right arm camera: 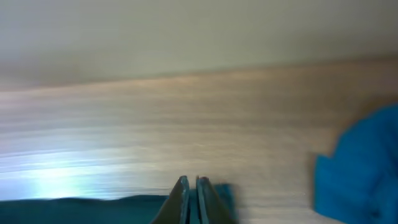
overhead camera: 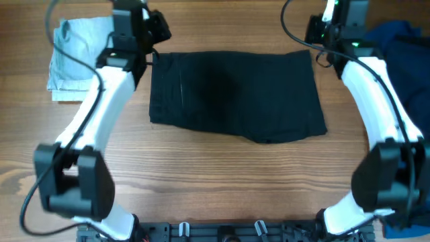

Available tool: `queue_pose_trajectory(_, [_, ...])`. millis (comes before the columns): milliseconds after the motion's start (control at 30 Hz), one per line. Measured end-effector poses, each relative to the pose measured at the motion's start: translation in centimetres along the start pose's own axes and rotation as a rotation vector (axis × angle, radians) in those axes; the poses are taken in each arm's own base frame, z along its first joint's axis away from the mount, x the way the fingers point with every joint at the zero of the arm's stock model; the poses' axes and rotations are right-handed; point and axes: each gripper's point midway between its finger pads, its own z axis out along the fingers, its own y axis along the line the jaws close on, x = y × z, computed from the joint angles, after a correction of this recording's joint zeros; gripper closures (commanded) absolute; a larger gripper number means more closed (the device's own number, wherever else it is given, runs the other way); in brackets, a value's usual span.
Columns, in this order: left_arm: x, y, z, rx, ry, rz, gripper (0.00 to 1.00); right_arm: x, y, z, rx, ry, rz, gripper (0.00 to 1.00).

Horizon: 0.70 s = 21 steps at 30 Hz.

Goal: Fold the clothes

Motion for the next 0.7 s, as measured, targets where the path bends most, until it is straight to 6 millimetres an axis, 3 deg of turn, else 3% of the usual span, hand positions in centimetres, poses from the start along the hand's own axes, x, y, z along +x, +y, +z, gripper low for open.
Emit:
queue_pose_trajectory(67, [0.2,1.0,-0.3,-0.029,0.024,-0.007,0.94,-0.1,1.6,-0.2,-0.076,-0.001,-0.001,0.96])
queue_pose_trajectory(200, [3.5,5.3,0.8,-0.135,0.153,-0.042,0.95,1.4,4.9,0.9,-0.202,0.044,-0.013,0.93])
queue_pose_trajectory(333, [6.3,9.0,2.6,-0.210,0.237,-0.074,0.96,3.6,8.1,4.0,-0.282,0.071,-0.038,0.87])
queue_pose_trajectory(467, [8.7,11.5,4.5,-0.254,0.290,-0.093,0.96,8.5,10.1,8.5,-0.320,0.157,-0.059,0.87])
queue_pose_trajectory(633, [10.8,12.9,6.0,-0.276,0.330,-0.098,0.96,16.3,9.5,13.4,-0.305,0.311,-0.048,0.87])
queue_pose_trajectory(700, [11.8,13.3,6.5,-0.286,0.350,-0.100,0.96,16.9,9.4,14.0,-0.308,0.313,-0.045,0.87])
